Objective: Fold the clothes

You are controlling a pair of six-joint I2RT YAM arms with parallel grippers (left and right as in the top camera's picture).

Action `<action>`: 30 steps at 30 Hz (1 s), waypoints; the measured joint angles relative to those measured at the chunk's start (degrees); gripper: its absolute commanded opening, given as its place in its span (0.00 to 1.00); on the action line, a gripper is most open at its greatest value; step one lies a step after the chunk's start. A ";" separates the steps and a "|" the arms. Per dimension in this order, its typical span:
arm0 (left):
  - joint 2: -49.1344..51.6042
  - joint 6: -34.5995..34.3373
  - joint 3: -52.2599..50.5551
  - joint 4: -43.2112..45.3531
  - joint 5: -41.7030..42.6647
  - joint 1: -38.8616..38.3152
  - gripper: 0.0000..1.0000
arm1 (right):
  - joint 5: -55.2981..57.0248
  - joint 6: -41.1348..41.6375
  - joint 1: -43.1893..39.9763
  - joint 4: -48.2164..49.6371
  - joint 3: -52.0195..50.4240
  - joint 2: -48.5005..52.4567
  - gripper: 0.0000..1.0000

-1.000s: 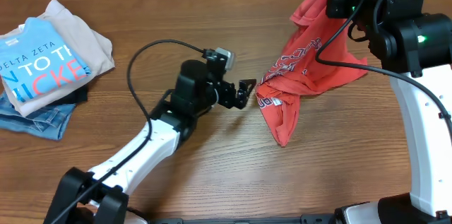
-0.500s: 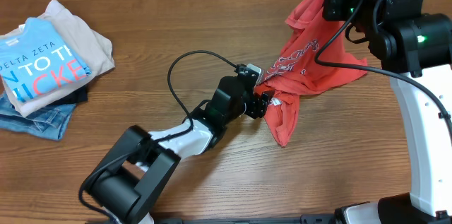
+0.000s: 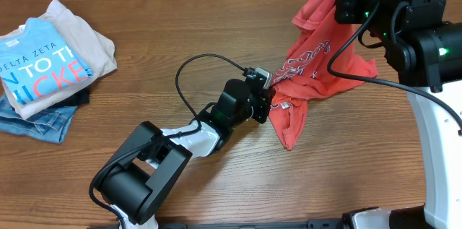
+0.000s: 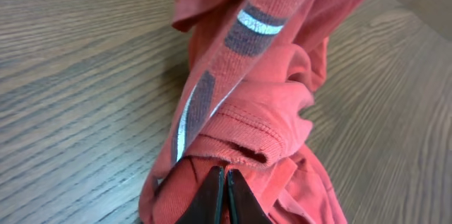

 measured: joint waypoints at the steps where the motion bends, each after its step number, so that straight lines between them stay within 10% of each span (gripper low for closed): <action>1: -0.02 -0.02 0.00 -0.35 0.50 0.35 0.04 | 0.00 0.00 0.00 -0.02 0.00 0.00 0.04; 30: -48.98 5.01 0.15 -46.42 1.81 37.16 0.04 | 14.16 4.98 -9.09 -5.92 -1.27 1.33 0.04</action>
